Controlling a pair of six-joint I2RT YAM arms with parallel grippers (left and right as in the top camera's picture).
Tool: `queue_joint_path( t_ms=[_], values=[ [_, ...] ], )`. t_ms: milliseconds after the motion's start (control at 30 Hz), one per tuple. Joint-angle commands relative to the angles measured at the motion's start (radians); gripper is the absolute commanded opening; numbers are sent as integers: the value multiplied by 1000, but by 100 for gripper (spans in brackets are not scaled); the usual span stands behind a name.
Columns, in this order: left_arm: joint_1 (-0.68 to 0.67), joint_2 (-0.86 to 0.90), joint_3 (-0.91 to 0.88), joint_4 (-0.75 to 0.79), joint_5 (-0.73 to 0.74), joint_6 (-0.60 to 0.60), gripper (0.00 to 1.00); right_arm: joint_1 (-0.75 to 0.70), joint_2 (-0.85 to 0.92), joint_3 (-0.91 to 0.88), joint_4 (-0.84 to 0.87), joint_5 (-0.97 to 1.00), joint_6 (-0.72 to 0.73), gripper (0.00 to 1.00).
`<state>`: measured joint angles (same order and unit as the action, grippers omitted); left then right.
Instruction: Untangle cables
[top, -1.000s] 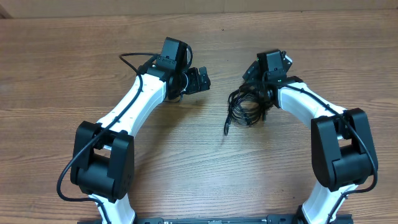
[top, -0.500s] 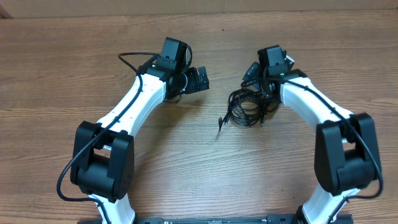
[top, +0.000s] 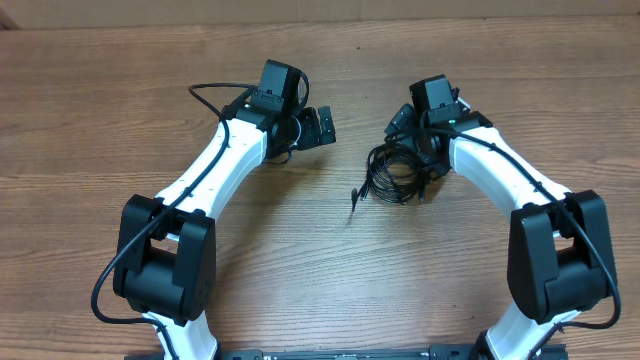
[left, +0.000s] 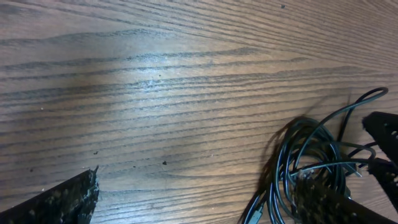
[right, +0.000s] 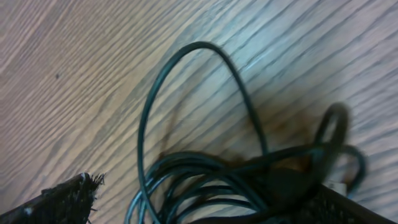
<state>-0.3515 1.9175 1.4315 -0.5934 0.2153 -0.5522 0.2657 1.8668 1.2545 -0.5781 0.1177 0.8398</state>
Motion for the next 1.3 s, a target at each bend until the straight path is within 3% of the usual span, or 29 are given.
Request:
queue_joint_path(
  t_ms=[0,300,433,500,633,700,800,1067,1100,1267],
  values=[
    [5,-14,3,3,-13,-9,100,3,34,-8,23,0,26,100],
    [5,-14,4,0,-16,-9,100,3,156,-8,162,4,23,96],
    [5,-14,4,3,-17,-9,100,3,175,-8,276,-39,-66,92],
    [5,-14,4,3,-21,-9,100,3,175,-8,338,-76,-109,77],
    [5,-14,4,3,-24,-9,100,3,175,-7,394,-130,-135,25],
    [5,-14,4,3,-24,-9,99,3,175,-6,394,-144,-140,4],
    [5,-14,4,1,-24,-9,98,-6,158,13,388,-222,-222,4],
    [5,-14,3,-16,5,-8,98,-86,-16,31,351,-531,-248,4],
    [5,-14,4,-16,34,7,98,-118,-69,31,346,-654,-270,4],
    [5,-14,4,-8,151,107,98,-185,-159,31,314,-886,-269,4]
  ],
)
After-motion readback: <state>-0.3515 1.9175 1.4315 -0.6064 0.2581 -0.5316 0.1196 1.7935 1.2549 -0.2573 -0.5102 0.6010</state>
